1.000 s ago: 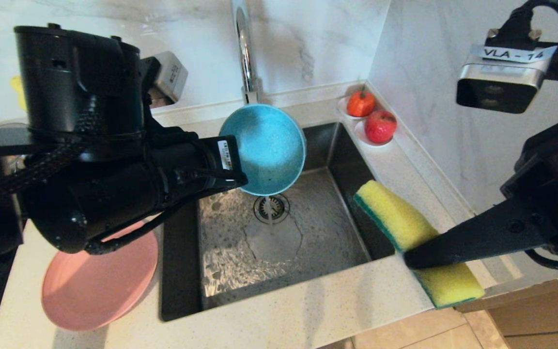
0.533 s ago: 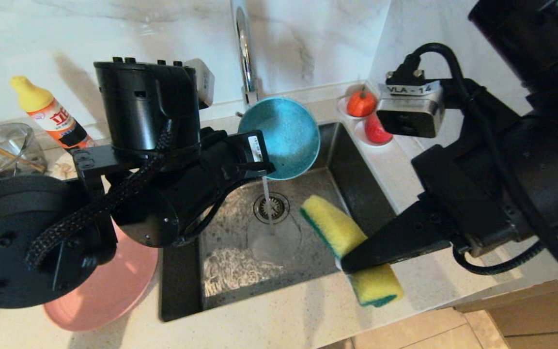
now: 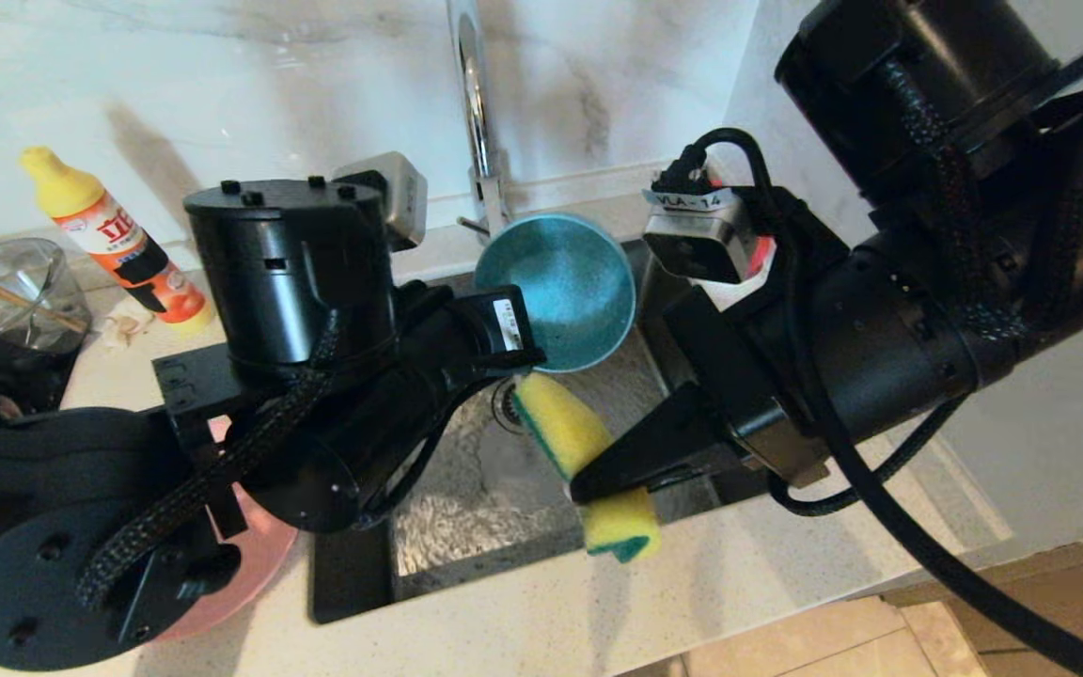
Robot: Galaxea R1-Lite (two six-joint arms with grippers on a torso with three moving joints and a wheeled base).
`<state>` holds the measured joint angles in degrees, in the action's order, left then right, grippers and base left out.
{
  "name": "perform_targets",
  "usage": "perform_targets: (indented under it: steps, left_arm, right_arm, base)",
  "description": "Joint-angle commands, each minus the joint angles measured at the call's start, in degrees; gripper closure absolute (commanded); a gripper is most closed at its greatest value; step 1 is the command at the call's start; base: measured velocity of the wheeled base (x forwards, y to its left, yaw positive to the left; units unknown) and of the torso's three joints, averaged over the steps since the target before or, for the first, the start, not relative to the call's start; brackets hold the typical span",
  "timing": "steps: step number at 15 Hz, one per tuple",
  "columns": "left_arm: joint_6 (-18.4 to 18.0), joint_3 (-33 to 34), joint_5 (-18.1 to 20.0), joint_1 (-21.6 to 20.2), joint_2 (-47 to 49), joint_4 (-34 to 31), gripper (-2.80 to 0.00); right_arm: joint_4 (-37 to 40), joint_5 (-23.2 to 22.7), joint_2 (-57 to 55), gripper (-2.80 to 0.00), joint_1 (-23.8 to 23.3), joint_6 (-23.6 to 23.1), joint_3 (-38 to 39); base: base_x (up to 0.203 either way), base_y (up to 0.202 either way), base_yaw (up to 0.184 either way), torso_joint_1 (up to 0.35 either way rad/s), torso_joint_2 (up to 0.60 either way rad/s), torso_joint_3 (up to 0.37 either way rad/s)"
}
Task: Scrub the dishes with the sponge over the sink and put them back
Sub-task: Wipe the bowl
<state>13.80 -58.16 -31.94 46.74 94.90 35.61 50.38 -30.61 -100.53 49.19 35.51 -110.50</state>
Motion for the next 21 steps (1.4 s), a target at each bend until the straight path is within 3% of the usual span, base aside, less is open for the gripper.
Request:
perform_targets:
  steps: [1, 8, 11, 15, 21]
  left_arm:
    - [-0.17, 1.98, -0.23, 0.11, -1.94, 0.86, 0.00]
    - [-0.44, 4.64, 0.12, 0.90, -3.85, 1.13, 0.00]
    - [-1.94, 6.31, 0.30, 0.99, -3.58, 3.86, 0.00]
    - [-5.77, 10.42, 0.47, 1.42, -2.19, 14.22, 0.00]
    - [-5.99, 11.62, 1.88, 1.90, -3.80, 14.71, 0.00]
  right_arm:
    - [-0.02, -0.78, -1.33, 0.00, -0.50, 0.96, 0.19]
    - [-4.55, -3.63, -1.33, 0.00, -5.34, 3.77, 0.10]
    - [-8.03, -5.69, -1.42, 0.00, -7.18, 6.26, 0.02]
    - [-11.00, -6.34, -1.60, 0.00, -8.73, 7.82, 0.02]
    - [-14.39, -6.58, -3.12, 0.00, -9.63, 8.70, 0.02]
  base:
    - [0.000, 0.000, 0.000, 0.000, 0.00, 0.000]
    - [0.000, 0.000, 0.000, 0.000, 0.00, 0.000]
    - [0.000, 0.000, 0.000, 0.000, 0.00, 0.000]
    - [0.000, 0.000, 0.000, 0.000, 0.00, 0.000]
    - [0.000, 0.000, 0.000, 0.000, 0.00, 0.000]
